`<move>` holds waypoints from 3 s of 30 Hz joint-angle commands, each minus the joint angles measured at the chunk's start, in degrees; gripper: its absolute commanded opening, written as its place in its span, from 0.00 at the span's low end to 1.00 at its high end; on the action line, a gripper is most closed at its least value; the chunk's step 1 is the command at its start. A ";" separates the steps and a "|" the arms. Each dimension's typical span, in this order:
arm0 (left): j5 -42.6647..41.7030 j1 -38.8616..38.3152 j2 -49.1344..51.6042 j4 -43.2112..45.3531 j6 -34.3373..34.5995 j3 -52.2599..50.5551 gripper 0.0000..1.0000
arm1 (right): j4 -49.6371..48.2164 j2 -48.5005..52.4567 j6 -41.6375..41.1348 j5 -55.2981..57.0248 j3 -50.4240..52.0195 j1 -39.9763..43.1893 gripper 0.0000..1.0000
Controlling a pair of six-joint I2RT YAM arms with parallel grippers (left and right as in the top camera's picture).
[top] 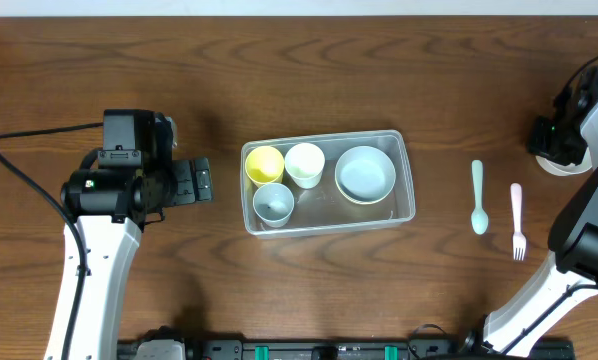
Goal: Pack container
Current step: 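Grasp the white bowl with the right gripper, then stack the white bowl onto the bowls in the container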
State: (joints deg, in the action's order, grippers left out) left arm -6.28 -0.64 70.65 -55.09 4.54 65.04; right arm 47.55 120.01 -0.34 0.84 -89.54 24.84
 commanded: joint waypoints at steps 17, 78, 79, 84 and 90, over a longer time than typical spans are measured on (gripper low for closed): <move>-0.61 0.09 -0.20 -0.09 0.50 0.04 0.98 | 0.68 0.15 -0.02 -4.24 0.70 0.13 0.01; -0.59 0.09 -0.20 -1.11 0.50 0.04 0.98 | 14.73 -22.16 -5.44 3.69 0.70 -49.20 0.37; -0.61 0.09 -0.20 -1.09 0.50 0.04 0.98 | 14.84 -23.78 -6.86 4.94 0.70 -47.82 0.39; -0.61 0.09 -0.20 -1.11 0.50 0.04 0.98 | 15.17 -31.54 -10.56 5.86 0.70 -36.98 0.52; -0.61 0.09 -0.20 -1.11 0.50 0.04 0.98 | 21.70 -33.07 -10.29 4.48 1.09 -22.82 0.58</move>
State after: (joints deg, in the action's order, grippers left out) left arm -6.28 -0.64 70.65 -55.99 4.54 65.04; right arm 67.83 85.78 -9.04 5.04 -88.92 -1.65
